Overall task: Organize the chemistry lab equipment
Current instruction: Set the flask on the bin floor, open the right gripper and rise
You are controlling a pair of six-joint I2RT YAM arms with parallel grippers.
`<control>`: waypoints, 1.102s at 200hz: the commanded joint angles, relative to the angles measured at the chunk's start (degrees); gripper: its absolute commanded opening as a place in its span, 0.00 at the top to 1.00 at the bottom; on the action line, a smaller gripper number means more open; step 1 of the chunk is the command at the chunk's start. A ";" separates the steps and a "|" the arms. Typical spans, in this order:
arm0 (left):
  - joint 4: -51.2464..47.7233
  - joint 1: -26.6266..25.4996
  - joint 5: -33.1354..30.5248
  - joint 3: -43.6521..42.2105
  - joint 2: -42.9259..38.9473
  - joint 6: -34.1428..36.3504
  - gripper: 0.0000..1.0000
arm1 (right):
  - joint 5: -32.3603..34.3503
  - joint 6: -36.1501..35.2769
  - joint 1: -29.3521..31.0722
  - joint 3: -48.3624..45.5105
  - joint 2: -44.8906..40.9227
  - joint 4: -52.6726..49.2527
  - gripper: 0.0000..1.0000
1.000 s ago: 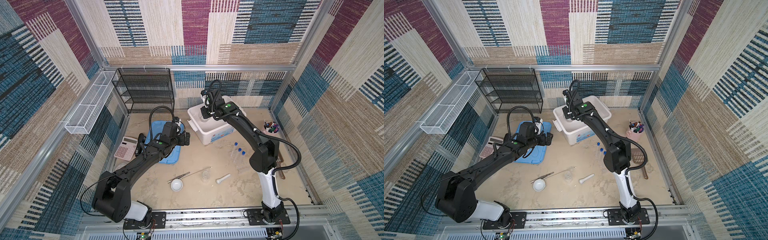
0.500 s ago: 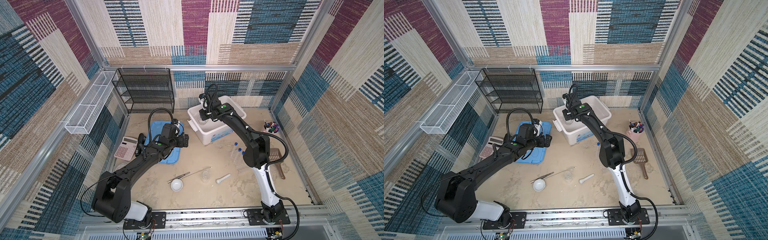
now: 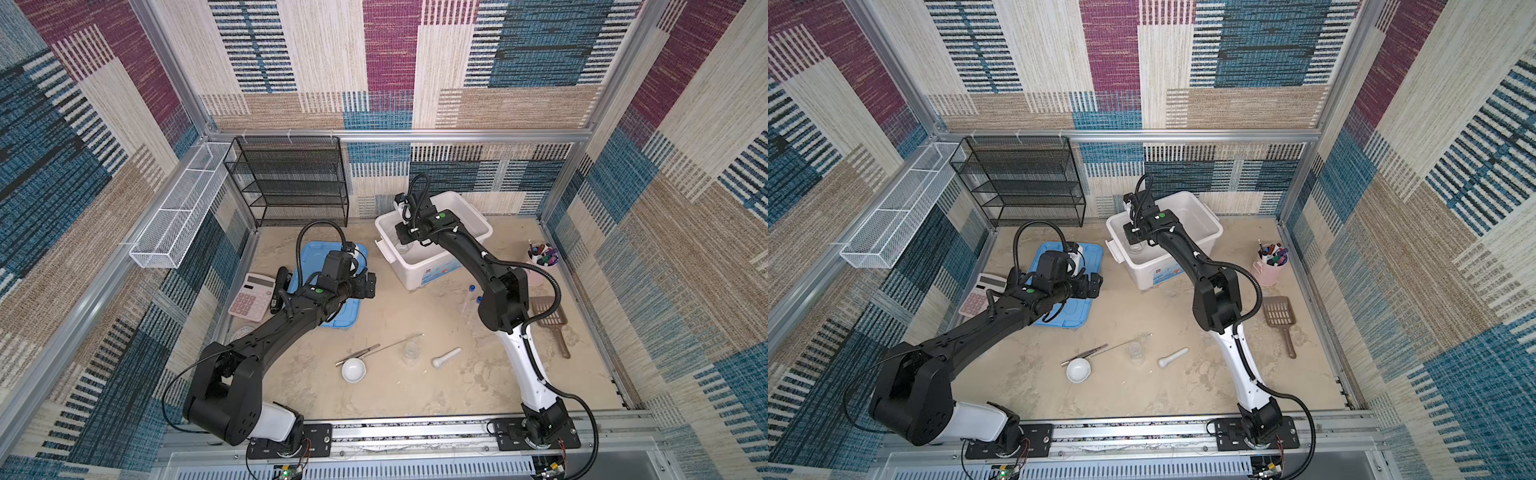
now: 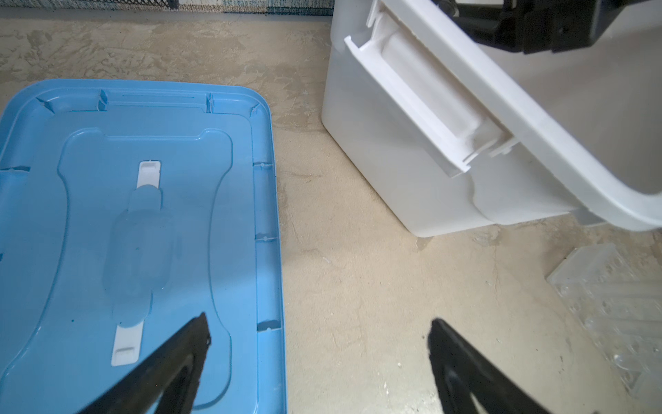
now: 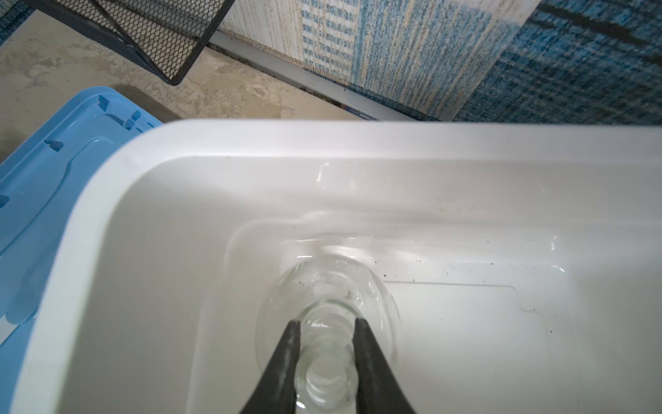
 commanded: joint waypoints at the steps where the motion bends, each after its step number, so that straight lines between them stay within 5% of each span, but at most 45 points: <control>1: 0.96 0.02 -0.47 -0.36 0.30 -1.41 0.03 | -1.38 -0.26 -0.11 0.79 0.48 4.39 0.88; 132: 0.81 0.19 -0.67 -1.52 0.67 -1.56 0.03 | -2.95 -1.27 -0.25 1.84 4.62 5.68 0.86; 220: -0.05 0.20 -0.68 -2.46 -0.45 -1.07 0.03 | -4.98 -0.96 -0.40 2.02 5.52 5.07 0.76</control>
